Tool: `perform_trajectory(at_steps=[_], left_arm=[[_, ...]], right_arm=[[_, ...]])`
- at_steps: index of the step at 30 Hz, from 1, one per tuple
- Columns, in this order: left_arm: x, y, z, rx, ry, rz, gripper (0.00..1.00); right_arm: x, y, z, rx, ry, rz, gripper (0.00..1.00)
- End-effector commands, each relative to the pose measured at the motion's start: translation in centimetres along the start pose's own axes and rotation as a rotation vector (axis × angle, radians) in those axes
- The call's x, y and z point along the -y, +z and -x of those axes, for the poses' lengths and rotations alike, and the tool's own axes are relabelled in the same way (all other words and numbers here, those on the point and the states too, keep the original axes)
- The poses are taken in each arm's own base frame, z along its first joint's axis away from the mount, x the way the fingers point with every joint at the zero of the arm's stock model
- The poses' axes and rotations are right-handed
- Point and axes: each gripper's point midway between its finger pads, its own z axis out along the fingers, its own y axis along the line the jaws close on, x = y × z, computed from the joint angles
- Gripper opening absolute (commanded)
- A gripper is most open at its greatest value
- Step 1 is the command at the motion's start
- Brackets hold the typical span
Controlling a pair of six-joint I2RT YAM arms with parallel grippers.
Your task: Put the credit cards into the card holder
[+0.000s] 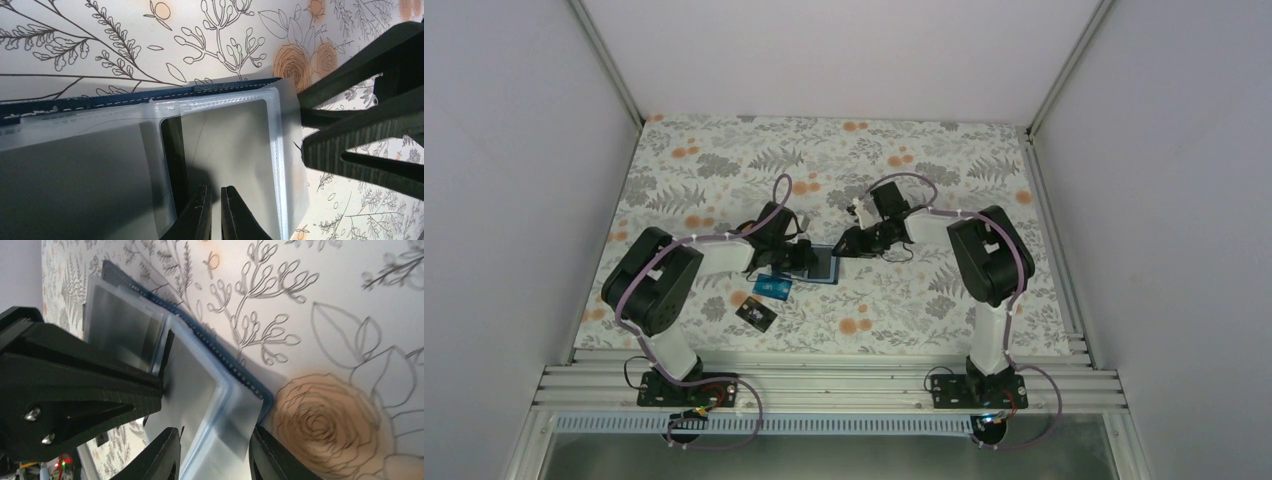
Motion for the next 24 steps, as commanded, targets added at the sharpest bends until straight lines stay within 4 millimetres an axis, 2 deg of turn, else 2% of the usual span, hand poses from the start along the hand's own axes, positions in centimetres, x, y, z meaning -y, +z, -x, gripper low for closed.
perform_trajectory(at_steps=[1, 12, 15, 18, 24], left_arm=[[-1.9, 0.5, -3.3, -0.093, -0.039, 0.072, 0.09], [-1.7, 0.6, -3.1, -0.093, -0.038, 0.070, 0.08], [-1.6, 0.6, -3.1, -0.094, -0.034, 0.069, 0.08], [-1.6, 0.6, -3.0, -0.092, -0.035, 0.070, 0.08], [-1.3, 0.3, -2.8, -0.085, -0.031, 0.070, 0.08]], right_arm=[[-2.1, -0.9, -0.9, -0.017, -0.009, 0.053, 0.36], [-3.4, -0.4, -1.8, -0.039, -0.012, 0.090, 0.26], [-2.8, -0.1, -2.0, -0.045, -0.004, 0.059, 0.23], [-2.1, 0.0, -2.1, -0.047, 0.006, 0.017, 0.15], [-1.1, -0.9, -1.7, -0.031, 0.009, -0.097, 0.08]])
